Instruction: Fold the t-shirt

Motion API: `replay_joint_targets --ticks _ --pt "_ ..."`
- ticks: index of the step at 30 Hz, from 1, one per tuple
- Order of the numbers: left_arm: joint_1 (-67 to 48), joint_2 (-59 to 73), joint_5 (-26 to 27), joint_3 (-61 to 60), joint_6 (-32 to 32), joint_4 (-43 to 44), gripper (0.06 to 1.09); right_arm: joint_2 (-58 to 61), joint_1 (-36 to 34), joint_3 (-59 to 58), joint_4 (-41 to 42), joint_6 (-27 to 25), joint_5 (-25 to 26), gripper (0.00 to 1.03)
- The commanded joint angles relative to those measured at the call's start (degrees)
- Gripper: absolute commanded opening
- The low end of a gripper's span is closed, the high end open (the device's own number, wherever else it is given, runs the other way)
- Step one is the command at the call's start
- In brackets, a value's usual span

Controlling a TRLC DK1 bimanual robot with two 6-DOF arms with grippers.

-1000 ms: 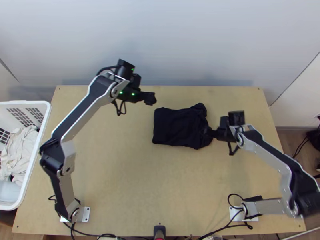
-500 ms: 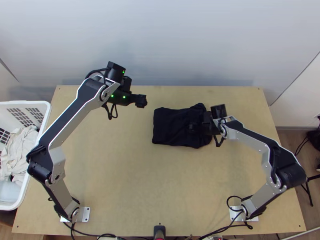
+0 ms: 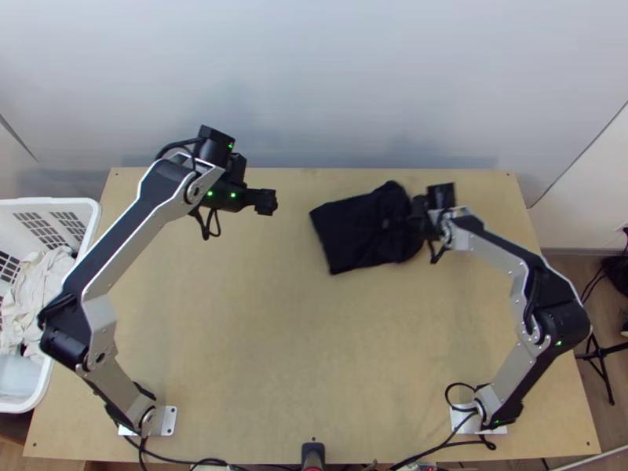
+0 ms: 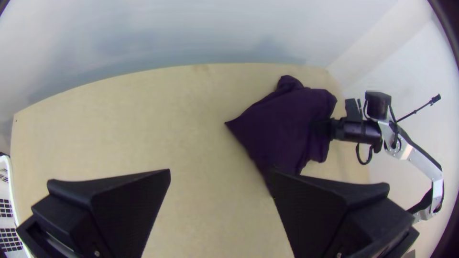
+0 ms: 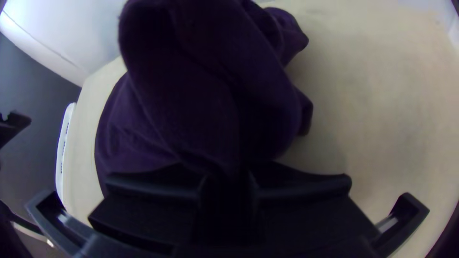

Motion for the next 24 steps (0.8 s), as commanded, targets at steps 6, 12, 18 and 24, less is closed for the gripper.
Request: replay_joint_targets --ticks 6,12,18,24 --pt "3.8 -5.2 -0.1 -6.6 2.1 -0.3 1.04 2.8 -17.6 9.6 -2.6 -9.9 1.7 0.03" --pt "5.6 -7.3 0.0 -10.1 2.9 -0.3 1.04 6.3 -26.9 12.4 -3.4 -10.8 1.8 0.03" --pt "6.9 -9.0 0.0 -12.9 2.9 0.0 1.04 7.5 -32.4 11.6 -3.4 -8.8 7.1 0.03" --pt "8.2 -9.4 0.0 -13.6 2.8 0.1 1.03 5.7 -34.7 7.1 2.5 -6.5 17.2 0.03"
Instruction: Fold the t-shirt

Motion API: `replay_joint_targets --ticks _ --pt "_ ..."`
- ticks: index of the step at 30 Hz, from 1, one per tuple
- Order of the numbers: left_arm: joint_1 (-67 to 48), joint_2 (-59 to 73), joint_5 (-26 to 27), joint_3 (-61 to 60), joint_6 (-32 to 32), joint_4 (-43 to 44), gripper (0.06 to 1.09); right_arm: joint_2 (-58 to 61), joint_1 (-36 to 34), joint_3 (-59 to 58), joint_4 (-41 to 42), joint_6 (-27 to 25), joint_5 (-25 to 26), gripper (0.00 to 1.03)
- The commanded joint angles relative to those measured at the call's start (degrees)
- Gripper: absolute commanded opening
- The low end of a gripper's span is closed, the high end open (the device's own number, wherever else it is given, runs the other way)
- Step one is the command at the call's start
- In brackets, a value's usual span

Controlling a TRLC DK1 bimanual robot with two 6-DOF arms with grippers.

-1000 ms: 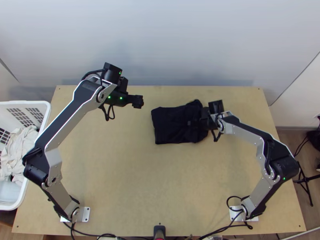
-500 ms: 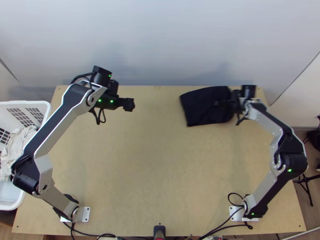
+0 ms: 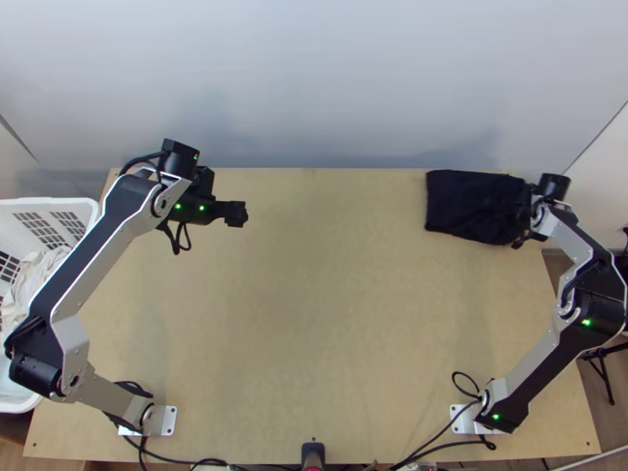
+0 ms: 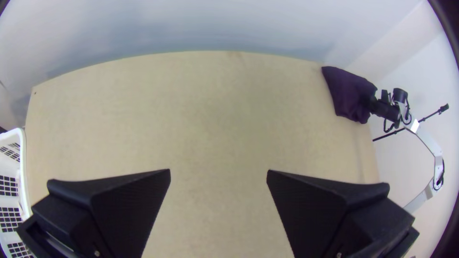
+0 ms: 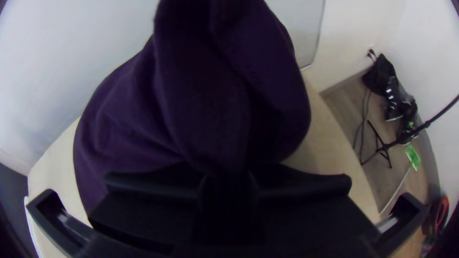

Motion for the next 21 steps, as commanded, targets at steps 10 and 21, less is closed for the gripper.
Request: replay_joint_targets --ticks 10,21 --pt "3.1 -2.0 0.0 -4.2 0.0 -0.2 1.03 -5.1 -4.0 -11.9 5.1 1.0 17.2 0.03" --pt "4.3 -2.2 0.1 -6.9 0.2 -0.1 1.03 -6.5 0.0 -8.7 -11.2 3.8 22.1 0.03"
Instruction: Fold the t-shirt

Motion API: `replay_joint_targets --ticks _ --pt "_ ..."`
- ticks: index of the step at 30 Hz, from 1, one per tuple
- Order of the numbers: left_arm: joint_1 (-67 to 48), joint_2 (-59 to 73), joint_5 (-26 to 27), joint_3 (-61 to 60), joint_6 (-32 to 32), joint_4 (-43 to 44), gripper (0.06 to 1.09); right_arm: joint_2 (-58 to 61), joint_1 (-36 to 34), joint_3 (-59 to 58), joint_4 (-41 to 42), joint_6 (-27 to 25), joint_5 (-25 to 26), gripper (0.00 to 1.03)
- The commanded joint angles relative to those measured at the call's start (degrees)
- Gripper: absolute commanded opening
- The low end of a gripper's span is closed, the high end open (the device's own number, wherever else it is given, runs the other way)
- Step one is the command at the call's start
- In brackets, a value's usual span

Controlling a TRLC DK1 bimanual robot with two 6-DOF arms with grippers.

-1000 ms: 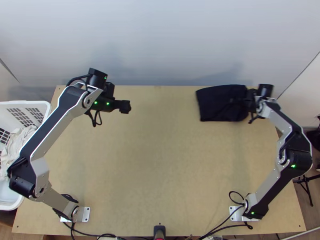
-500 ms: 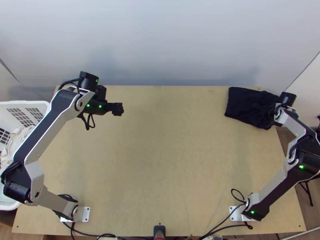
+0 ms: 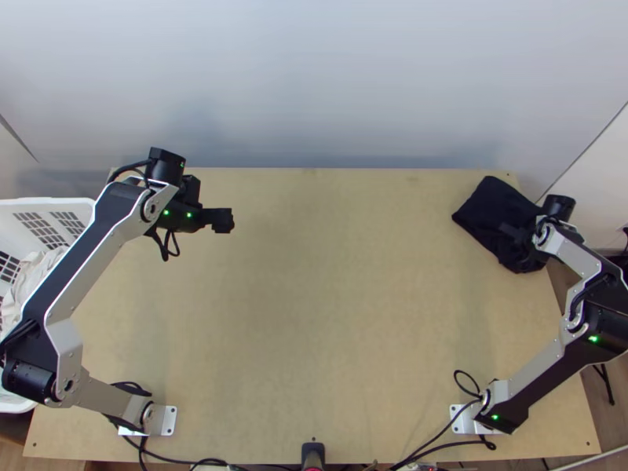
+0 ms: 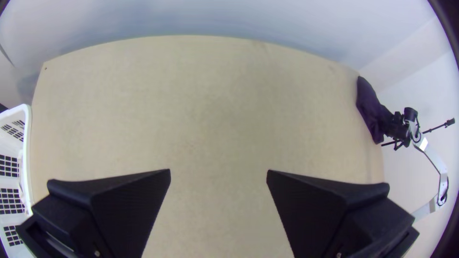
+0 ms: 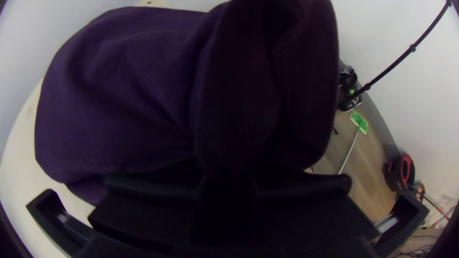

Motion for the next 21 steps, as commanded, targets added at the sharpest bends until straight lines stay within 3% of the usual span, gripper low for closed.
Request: replay_joint_targets --ticks 1,9,11,12,14,15,21 --pt "0.5 -0.2 0.1 -1.8 0.0 0.1 1.03 -1.3 2.9 3.3 -10.5 2.0 2.2 0.03" --pt "0.9 -0.9 0.1 -3.7 -0.3 0.3 1.03 -1.1 7.0 10.9 -19.8 4.4 0.0 0.03" --pt "1.1 -1.3 0.0 -4.3 -0.3 0.4 1.03 0.6 7.7 14.1 -23.9 4.4 -3.4 0.04" --pt "1.2 -1.6 0.0 -4.6 -0.3 0.4 1.03 1.7 7.7 16.1 -26.7 4.5 -4.7 0.21" --pt "1.7 -2.0 0.1 -4.9 -0.2 0.4 1.03 3.6 7.8 19.1 -32.7 4.8 -5.4 0.92" --pt "1.7 -2.2 0.1 -5.0 -0.2 0.4 1.03 4.2 7.8 20.0 -34.6 4.7 -5.4 1.00" --pt "2.4 -3.3 0.1 -5.5 0.0 0.4 1.03 4.1 7.7 21.4 -44.7 2.2 -7.6 1.00"
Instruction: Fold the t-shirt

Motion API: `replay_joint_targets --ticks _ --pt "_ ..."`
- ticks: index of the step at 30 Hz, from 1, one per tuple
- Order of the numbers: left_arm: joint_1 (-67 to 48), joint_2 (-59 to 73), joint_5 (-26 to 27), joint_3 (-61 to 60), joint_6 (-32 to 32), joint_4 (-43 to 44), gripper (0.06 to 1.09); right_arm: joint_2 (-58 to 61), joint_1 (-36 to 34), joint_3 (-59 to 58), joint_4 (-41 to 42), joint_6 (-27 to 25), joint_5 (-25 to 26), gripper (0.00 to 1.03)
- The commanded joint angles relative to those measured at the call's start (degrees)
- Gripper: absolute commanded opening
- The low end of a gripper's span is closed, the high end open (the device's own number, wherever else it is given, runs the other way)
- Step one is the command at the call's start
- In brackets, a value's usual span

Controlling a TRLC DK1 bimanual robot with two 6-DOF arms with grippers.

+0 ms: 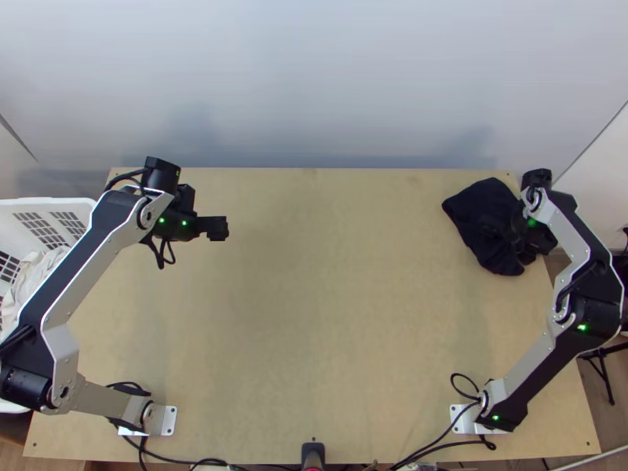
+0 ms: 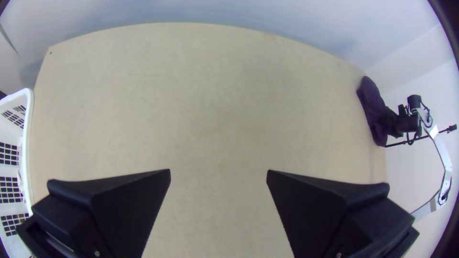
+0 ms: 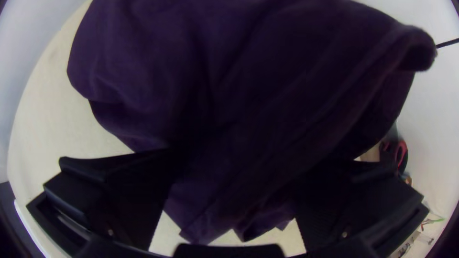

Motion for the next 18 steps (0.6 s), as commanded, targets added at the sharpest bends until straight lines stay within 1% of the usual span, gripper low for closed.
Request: replay_joint_targets --ticks 1,6,9,13,15,16,18 --pt "0.8 -1.2 0.0 -0.8 0.3 0.0 1.03 0.1 0.3 3.1 -11.1 -2.4 -2.9 1.00" --pt "0.9 -1.4 0.0 -0.9 0.3 0.0 1.03 -4.3 -0.8 0.7 -12.3 -4.2 -3.1 1.00" --pt "0.9 -2.0 0.0 -1.5 0.3 0.0 1.03 -6.6 -1.4 0.8 -16.4 -5.4 -3.4 0.99" --pt "1.2 -2.7 0.0 -2.5 0.3 0.0 1.03 -12.0 -1.3 0.7 -20.4 -6.9 -6.6 0.99" --pt "1.4 -3.0 -0.1 -3.2 0.3 0.0 1.03 -15.0 -0.7 0.5 -21.0 -7.6 -8.6 0.99" --pt "1.4 -3.1 -0.1 -3.6 0.3 0.1 1.03 -15.8 0.0 0.4 -21.0 -7.8 -9.1 0.99" --pt "1.5 -3.4 -0.1 -4.1 0.3 0.4 1.03 -16.6 1.6 0.8 -21.1 -8.6 -9.2 0.91"
